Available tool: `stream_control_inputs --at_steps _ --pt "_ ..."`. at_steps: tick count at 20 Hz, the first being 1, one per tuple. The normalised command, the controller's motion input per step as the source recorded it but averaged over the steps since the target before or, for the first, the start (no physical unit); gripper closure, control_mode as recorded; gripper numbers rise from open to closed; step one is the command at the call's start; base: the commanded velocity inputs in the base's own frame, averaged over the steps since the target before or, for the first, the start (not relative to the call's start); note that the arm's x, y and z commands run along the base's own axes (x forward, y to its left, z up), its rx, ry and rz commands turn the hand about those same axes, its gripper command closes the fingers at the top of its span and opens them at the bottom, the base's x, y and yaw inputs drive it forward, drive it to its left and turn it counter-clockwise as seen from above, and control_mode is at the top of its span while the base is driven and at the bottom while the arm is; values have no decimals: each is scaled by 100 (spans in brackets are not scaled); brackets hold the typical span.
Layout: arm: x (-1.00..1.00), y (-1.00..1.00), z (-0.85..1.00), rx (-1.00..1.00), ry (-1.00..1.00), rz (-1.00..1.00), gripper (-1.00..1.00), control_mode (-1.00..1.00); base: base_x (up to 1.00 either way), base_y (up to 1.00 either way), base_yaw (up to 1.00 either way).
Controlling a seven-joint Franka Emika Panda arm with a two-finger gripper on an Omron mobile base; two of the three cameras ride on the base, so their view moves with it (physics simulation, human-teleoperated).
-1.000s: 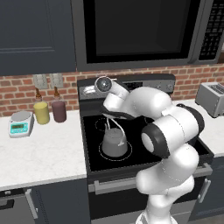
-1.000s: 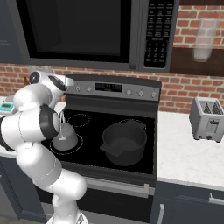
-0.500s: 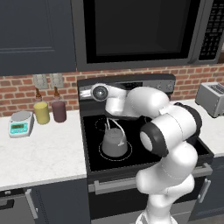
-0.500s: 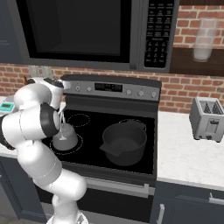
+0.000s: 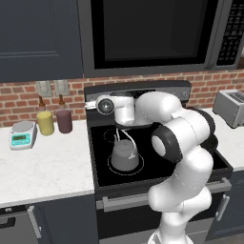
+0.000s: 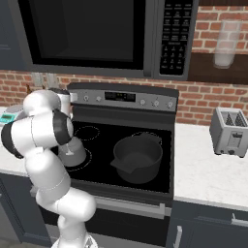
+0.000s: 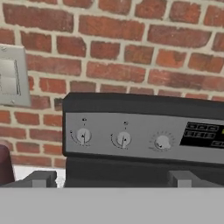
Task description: Pick the kettle from the counter and place it on a stove burner. Then turn the burner on.
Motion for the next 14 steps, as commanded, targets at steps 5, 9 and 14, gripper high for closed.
stream_control_inputs --at_steps 5,9,14 --pt "28 25 -1 0 0 0 -100 -100 0 0 0" --pt "23 25 0 0 0 0 -100 -100 0 0 0" --pt "25 12 0 0 0 0 -100 -100 0 0 0"
